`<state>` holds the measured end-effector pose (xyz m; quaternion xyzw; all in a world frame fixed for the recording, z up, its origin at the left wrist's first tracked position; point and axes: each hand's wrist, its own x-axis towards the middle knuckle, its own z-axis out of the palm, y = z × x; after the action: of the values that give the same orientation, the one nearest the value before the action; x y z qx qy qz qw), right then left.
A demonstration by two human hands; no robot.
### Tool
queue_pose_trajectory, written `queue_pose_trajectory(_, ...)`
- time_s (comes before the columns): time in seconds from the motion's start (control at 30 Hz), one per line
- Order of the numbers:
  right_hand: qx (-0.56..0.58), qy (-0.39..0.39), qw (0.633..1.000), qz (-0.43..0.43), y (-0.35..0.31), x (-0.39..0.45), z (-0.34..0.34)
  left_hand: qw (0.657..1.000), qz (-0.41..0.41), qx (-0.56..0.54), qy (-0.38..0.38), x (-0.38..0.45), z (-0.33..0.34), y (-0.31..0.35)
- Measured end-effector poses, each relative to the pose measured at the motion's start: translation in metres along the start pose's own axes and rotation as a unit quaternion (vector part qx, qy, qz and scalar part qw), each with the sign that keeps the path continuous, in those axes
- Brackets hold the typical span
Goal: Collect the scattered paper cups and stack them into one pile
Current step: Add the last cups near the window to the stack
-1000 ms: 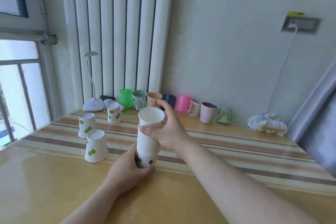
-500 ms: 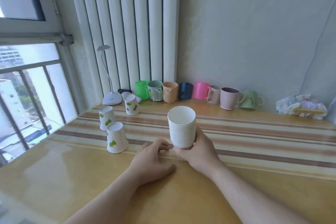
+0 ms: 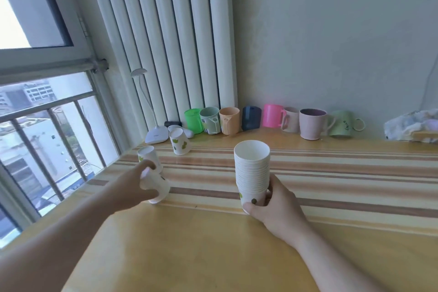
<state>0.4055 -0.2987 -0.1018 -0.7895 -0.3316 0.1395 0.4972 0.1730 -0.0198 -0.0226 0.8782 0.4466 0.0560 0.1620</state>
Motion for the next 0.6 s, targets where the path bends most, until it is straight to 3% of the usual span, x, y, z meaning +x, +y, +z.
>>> queue_pose_trajectory(0.1,-0.002,-0.001,1.000,-0.003,0.000,0.000,0.000,0.996,-0.055,-0.060,0.040,-0.010,-0.006,-0.023)
queue_pose_trajectory(0.23,-0.005,-0.002,1.000,-0.005,-0.002,0.000,0.000,0.994,-0.105,0.001,-0.009,-0.031,-0.009,-0.034)
queue_pose_trajectory(0.33,-0.008,-0.003,1.000,-0.001,-0.003,0.001,0.000,0.980,-0.037,-0.193,-0.025,-0.038,-0.010,-0.009)
queue_pose_trajectory(0.4,-0.009,-0.003,1.000,-0.003,-0.002,0.001,-0.001,0.929,0.034,-0.367,-0.028,-0.034,-0.010,0.025)
queue_pose_trajectory(0.5,-0.007,-0.006,1.000,-0.009,-0.002,0.000,-0.002,0.817,0.120,-0.561,-0.062,-0.043,-0.019,0.104)
queue_pose_trajectory(0.57,-0.007,-0.008,1.000,-0.009,-0.002,0.000,-0.003,0.779,0.162,-0.604,-0.058,-0.044,-0.025,0.147)
queue_pose_trajectory(0.6,-0.006,-0.009,1.000,-0.009,-0.002,-0.001,-0.003,0.778,0.184,-0.598,-0.050,-0.043,-0.026,0.164)
